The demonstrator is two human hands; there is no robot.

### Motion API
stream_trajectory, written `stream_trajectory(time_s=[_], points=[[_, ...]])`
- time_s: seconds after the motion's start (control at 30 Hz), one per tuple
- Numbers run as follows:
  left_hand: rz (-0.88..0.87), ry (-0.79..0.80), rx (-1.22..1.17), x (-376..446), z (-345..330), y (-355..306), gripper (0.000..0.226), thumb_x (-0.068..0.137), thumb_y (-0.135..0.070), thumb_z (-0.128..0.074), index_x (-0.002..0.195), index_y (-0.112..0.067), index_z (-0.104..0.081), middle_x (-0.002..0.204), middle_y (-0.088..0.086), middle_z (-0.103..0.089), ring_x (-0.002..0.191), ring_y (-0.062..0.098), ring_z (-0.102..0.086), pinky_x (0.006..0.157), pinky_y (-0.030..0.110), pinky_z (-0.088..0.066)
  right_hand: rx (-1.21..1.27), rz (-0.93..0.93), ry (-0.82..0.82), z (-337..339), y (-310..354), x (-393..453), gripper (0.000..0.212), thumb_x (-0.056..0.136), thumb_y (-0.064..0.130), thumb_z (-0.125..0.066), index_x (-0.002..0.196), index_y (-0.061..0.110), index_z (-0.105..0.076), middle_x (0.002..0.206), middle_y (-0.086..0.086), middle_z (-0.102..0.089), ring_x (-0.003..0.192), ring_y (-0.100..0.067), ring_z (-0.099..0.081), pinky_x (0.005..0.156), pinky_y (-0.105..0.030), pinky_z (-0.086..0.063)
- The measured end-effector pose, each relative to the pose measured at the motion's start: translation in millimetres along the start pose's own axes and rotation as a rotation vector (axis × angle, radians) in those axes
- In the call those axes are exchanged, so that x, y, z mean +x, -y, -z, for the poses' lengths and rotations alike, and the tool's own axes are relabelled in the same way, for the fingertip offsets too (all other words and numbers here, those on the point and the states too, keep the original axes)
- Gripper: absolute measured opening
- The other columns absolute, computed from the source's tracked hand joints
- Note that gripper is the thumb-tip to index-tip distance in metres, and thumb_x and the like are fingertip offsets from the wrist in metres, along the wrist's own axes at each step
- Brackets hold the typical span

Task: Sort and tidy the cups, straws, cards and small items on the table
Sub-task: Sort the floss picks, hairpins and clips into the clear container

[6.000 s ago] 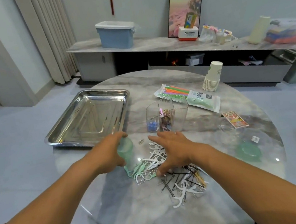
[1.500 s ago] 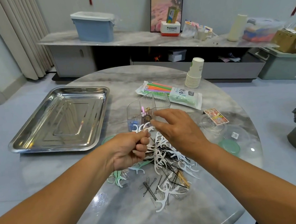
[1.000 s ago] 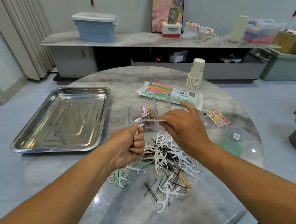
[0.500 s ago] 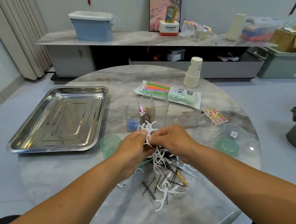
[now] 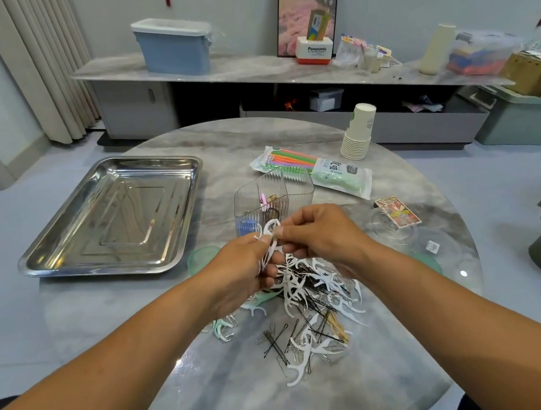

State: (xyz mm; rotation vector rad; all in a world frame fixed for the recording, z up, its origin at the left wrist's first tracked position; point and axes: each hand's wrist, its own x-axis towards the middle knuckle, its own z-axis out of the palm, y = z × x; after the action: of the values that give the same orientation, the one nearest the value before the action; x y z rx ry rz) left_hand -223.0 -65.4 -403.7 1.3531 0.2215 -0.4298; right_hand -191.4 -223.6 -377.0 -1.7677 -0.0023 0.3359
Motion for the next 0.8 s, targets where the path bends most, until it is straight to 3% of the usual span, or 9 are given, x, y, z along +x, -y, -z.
stream_trajectory(time_s=[0.13,0.2,0.37,0.47,0.6,0.67,0.73,0.8], points=[[-0.011,0.034,0.080,-5.3,5.1,-3.7,0.028,0.108,-0.032,-0.045,0.117,-0.008,-0.057,0.068,-0.003,-0.052,0.053,0.008,-0.044,0.051,0.022,-0.041,-0.028,0.014,-0.035,-9.8,-3.6,2.1,0.008,0.086,0.009,-0.080,0.086,0.005,-0.072,0.071,-0.002,-0.074,0.059,-0.006,-0.063,0.052,-0.019,-0.050],[-0.016,0.027,0.052,-7.7,9.4,-5.5,0.028,0.109,-0.030,-0.043,0.120,-0.008,-0.056,0.068,-0.003,-0.047,0.053,0.008,-0.039,0.049,0.021,-0.037,0.024,-0.013,-0.008,-15.5,-3.3,2.9,0.010,0.088,0.012,-0.078,0.092,0.005,-0.073,0.076,-0.002,-0.075,0.061,-0.006,-0.061,0.054,-0.021,-0.050],[-0.020,-0.051,-0.131,-11.8,20.6,-10.8,0.023,0.110,-0.027,-0.040,0.106,-0.009,-0.055,0.064,-0.002,-0.046,0.051,0.009,-0.039,0.047,0.021,-0.036,0.176,-0.064,0.116,-25.2,-0.5,5.5,0.015,0.093,0.033,-0.072,0.101,0.021,-0.076,0.096,0.000,-0.073,0.083,-0.012,-0.063,0.069,-0.028,-0.050],[-0.025,0.043,-0.113,-17.0,24.5,-11.3,0.023,0.110,-0.025,-0.040,0.106,-0.009,-0.055,0.067,0.000,-0.049,0.055,0.010,-0.045,0.049,0.023,-0.042,0.151,-0.005,0.250,-36.1,-3.8,1.4,0.017,0.097,0.033,-0.068,0.095,0.020,-0.078,0.082,-0.005,-0.070,0.076,-0.016,-0.065,0.078,-0.032,-0.053],[-0.023,0.170,0.046,-22.9,28.7,-11.9,0.020,0.109,-0.019,-0.041,0.112,-0.008,-0.058,0.076,0.003,-0.058,0.068,0.014,-0.058,0.063,0.026,-0.053,0.203,0.029,0.237,-40.7,-5.4,-0.7,0.027,0.099,0.026,-0.065,0.097,0.002,-0.075,0.066,-0.010,-0.059,0.056,-0.018,-0.055,0.060,-0.027,-0.053],[-0.035,0.173,0.092,-25.0,30.9,-11.3,0.025,0.109,-0.015,-0.040,0.113,-0.007,-0.063,0.088,0.012,-0.066,0.085,0.023,-0.067,0.079,0.033,-0.060,0.126,0.041,0.284,-42.6,-5.5,-2.8,0.027,0.100,0.030,-0.063,0.096,0.005,-0.076,0.064,-0.010,-0.052,0.055,-0.019,-0.049,0.054,-0.027,-0.046],[-0.053,0.173,0.184,-26.1,31.6,-10.7,0.029,0.108,-0.011,-0.038,0.118,-0.004,-0.065,0.105,0.021,-0.070,0.102,0.031,-0.068,0.094,0.041,-0.059,0.083,0.039,0.282,-46.9,-5.1,-5.5,0.022,0.099,0.029,-0.065,0.098,0.011,-0.078,0.067,-0.009,-0.059,0.058,-0.018,-0.053,0.053,-0.025,-0.045],[-0.056,0.177,0.220,-25.5,32.4,-10.3,0.028,0.106,-0.006,-0.040,0.119,0.000,-0.064,0.110,0.024,-0.070,0.104,0.032,-0.067,0.100,0.047,-0.055,0.127,0.053,0.239,-52.1,-5.2,-6.4,0.014,0.096,0.021,-0.069,0.100,0.011,-0.079,0.071,-0.004,-0.070,0.059,-0.011,-0.062,0.052,-0.021,-0.049]])
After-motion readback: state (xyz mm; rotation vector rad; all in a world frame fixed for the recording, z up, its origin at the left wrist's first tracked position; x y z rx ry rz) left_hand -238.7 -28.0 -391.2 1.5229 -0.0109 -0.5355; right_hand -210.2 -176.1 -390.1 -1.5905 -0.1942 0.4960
